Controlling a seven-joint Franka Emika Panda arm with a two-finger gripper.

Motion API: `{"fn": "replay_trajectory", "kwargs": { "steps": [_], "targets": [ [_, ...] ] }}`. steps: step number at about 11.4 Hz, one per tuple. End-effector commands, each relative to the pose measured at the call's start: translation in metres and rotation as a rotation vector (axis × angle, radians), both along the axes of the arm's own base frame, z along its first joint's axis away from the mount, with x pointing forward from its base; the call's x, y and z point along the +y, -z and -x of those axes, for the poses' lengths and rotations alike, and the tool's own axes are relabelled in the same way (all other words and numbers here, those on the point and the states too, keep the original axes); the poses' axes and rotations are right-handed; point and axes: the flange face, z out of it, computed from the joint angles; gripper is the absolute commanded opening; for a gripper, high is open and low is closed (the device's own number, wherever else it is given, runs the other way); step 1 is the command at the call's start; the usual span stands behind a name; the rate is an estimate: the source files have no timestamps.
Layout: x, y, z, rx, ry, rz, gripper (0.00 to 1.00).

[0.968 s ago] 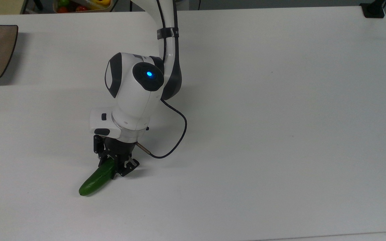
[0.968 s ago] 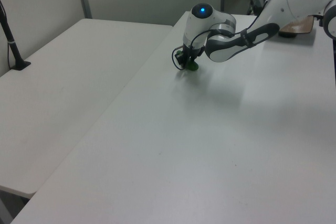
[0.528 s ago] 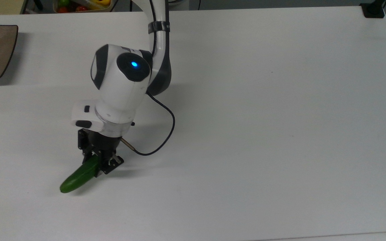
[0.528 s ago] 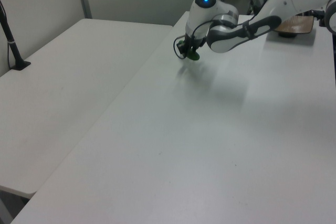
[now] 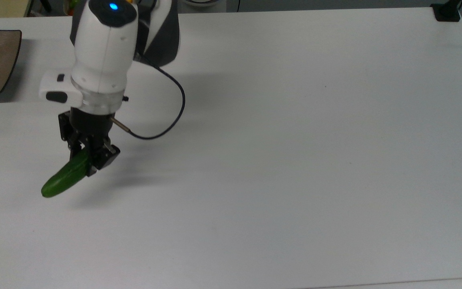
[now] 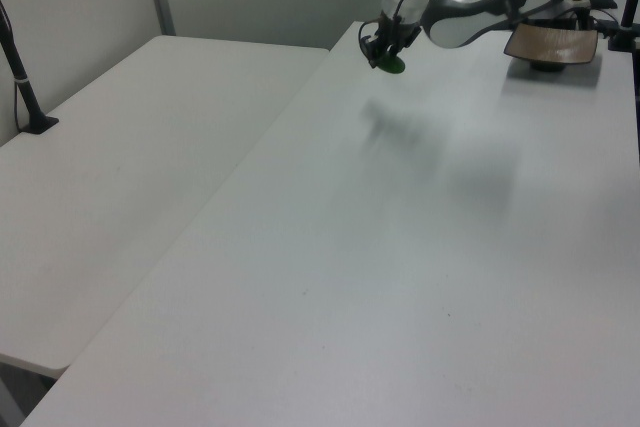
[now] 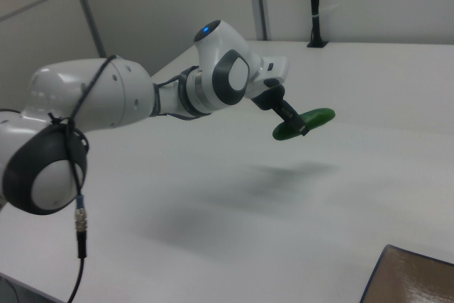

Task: Cucumber placed on a ceramic plate
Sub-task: 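Lift the cucumber and carry it over the brown plate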

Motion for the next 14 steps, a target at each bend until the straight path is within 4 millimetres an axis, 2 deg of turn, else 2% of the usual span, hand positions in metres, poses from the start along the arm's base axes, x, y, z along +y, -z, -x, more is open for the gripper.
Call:
{"fn": "replay_trajectory", "kwargs": {
  "steps": [1, 2, 6, 9, 12, 14],
  "targets": [
    [-0.01, -0.032, 0.053, 0.08, -0.024, 0.003, 0.02],
    [-0.014, -0.034, 0.061, 0.115, -0.048, 0.021, 0.02],
    [-0.064, -0.043, 0.101, 0.239, -0.066, 0.08, 0.02],
    [-0.124, -0.04, 0.131, 0.33, -0.11, 0.13, 0.02],
    [-0.209, -0.035, 0.168, 0.426, -0.191, 0.123, 0.02],
    [-0.245, -0.025, 0.191, 0.473, -0.24, 0.103, 0.02]
  ]
}}
